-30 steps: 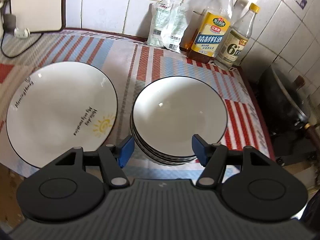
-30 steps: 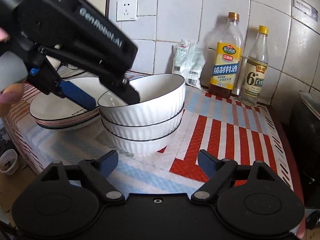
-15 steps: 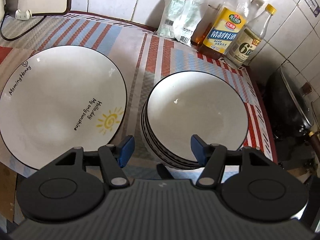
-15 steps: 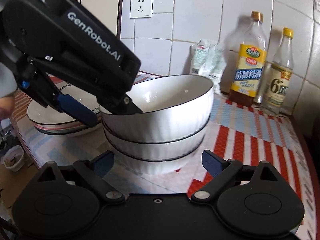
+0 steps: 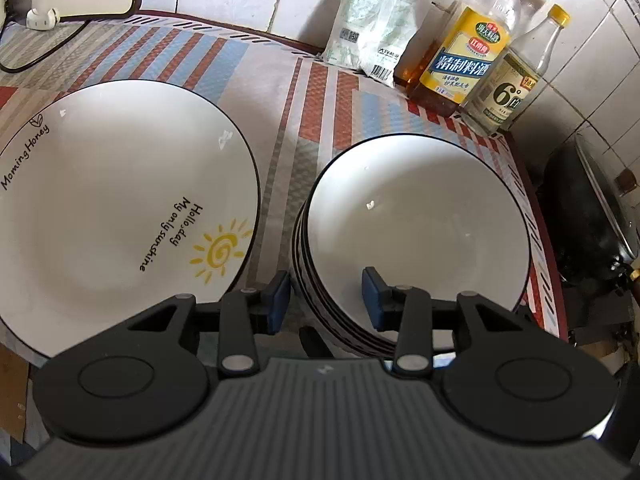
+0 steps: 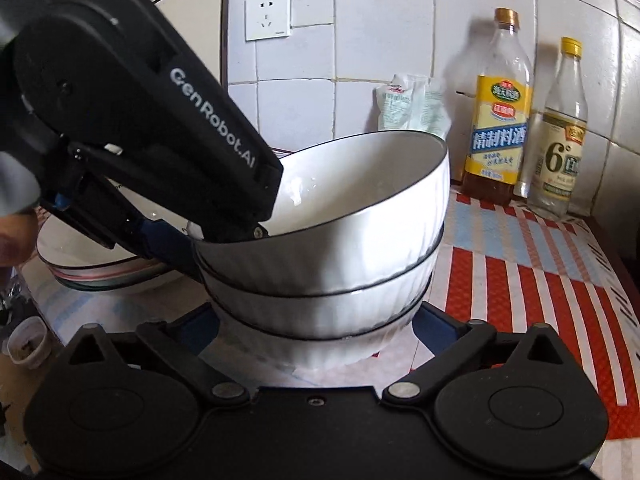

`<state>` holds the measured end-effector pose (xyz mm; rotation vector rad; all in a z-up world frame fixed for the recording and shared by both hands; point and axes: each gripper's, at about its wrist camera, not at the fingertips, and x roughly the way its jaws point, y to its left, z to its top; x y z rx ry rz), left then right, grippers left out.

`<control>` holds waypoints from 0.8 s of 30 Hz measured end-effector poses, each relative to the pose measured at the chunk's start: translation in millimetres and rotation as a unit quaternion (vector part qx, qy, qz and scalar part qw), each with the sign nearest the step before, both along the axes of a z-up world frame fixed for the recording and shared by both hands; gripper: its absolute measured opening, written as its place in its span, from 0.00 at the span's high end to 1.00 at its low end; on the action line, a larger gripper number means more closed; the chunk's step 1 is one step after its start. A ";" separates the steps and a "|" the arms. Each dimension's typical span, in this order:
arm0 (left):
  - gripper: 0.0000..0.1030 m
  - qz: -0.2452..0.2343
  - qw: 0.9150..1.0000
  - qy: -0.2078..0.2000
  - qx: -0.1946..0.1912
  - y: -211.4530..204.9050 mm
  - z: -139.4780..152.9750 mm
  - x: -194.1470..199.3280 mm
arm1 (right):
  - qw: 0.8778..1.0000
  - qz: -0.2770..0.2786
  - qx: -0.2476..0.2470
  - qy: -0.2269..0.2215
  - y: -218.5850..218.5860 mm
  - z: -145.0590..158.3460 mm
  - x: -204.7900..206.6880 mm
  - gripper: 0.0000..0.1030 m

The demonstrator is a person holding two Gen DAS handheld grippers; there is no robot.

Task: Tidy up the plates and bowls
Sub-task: 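Lift the bowl stack and lower it onto the white sun-print plate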

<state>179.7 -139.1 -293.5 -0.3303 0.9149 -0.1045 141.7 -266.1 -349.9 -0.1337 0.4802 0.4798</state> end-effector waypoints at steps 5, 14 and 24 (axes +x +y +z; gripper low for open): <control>0.64 -0.006 1.000 -0.024 -0.001 1.2 -3.5 -1.6 | 1.000 0.022 -0.011 -0.005 -3.9 -0.7 3.3 0.00; 0.66 -0.048 0.996 -0.062 0.043 -8.2 1.2 -8.7 | 1.000 0.019 -0.012 -0.007 -2.1 -1.7 3.6 0.00; 0.68 -0.069 0.993 -0.066 0.070 -19.0 12.1 -14.3 | 1.000 0.002 -0.026 -0.012 -2.6 1.7 0.7 0.00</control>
